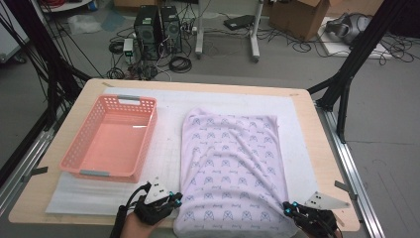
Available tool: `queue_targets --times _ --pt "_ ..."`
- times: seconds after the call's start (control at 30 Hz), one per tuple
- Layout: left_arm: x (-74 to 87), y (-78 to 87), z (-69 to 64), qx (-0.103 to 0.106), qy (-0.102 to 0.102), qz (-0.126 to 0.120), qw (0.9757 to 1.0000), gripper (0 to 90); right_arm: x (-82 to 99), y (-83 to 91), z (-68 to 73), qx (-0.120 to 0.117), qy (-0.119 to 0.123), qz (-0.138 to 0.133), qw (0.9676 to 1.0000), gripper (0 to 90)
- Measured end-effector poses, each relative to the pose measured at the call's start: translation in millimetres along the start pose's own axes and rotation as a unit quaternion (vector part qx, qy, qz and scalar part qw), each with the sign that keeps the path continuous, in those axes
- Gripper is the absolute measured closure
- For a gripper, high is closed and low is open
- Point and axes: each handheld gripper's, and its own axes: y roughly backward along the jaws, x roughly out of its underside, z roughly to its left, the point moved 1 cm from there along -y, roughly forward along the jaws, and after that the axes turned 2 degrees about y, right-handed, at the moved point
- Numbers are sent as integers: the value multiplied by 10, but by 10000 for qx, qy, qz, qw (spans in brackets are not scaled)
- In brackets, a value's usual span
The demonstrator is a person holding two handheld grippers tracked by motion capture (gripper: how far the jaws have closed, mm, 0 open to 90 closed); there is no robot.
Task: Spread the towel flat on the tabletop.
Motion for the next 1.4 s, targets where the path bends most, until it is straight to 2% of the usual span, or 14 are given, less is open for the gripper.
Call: queue_targets --times 0.17,0.33,0.37,0.43,0.5,0.67,0.83,1.0,1.07,1.13,1.17,1.2,1.27,1.4 --pt "62 78 -58 103 -112 71 9999 868 132 103 30 -85 -104 155 9998 886" --pt "75 126 -97 194 -140 35 9997 843 186 183 119 -339 39 286 9990 880" --pt "55 109 -92 186 -122 -67 9997 777 177 188 123 -323 23 241 9992 855" --pt "-4 63 -63 131 -12 -221 9997 613 131 185 95 -188 -123 -1 9997 688" --pt "-75 1 -22 -3 -17 -346 9994 564 48 139 38 51 -269 -263 9993 638" --pt "-274 -236 178 -299 161 -424 9985 518 -182 -113 -74 525 -206 -285 9980 594" --pt "-413 -507 363 -278 410 -191 9986 473 -429 -414 -155 452 -194 -230 9985 586" --pt "-503 -676 396 -350 409 -69 9985 480 -601 -671 -194 322 -180 -172 9992 598" --pt "-521 -710 352 -508 193 -18 9985 503 -629 -756 -208 250 -177 -90 9995 650" --pt "-516 -721 303 -623 -79 -18 9980 601 -645 -822 -194 275 -66 -21 9996 742" --pt "-515 -717 288 -562 -136 -9 9983 703 -655 -831 -191 259 -6 -23 9997 835" --pt "-514 -717 257 -621 -198 -9 9979 843 -661 -833 -187 244 28 -11 9997 865" --pt "-518 -696 239 -614 -154 17 9980 876 -669 -823 -178 249 92 -10 9996 879" --pt "-483 -558 207 -441 -95 -113 9989 879 -665 -632 -106 28 131 -388 9992 882"
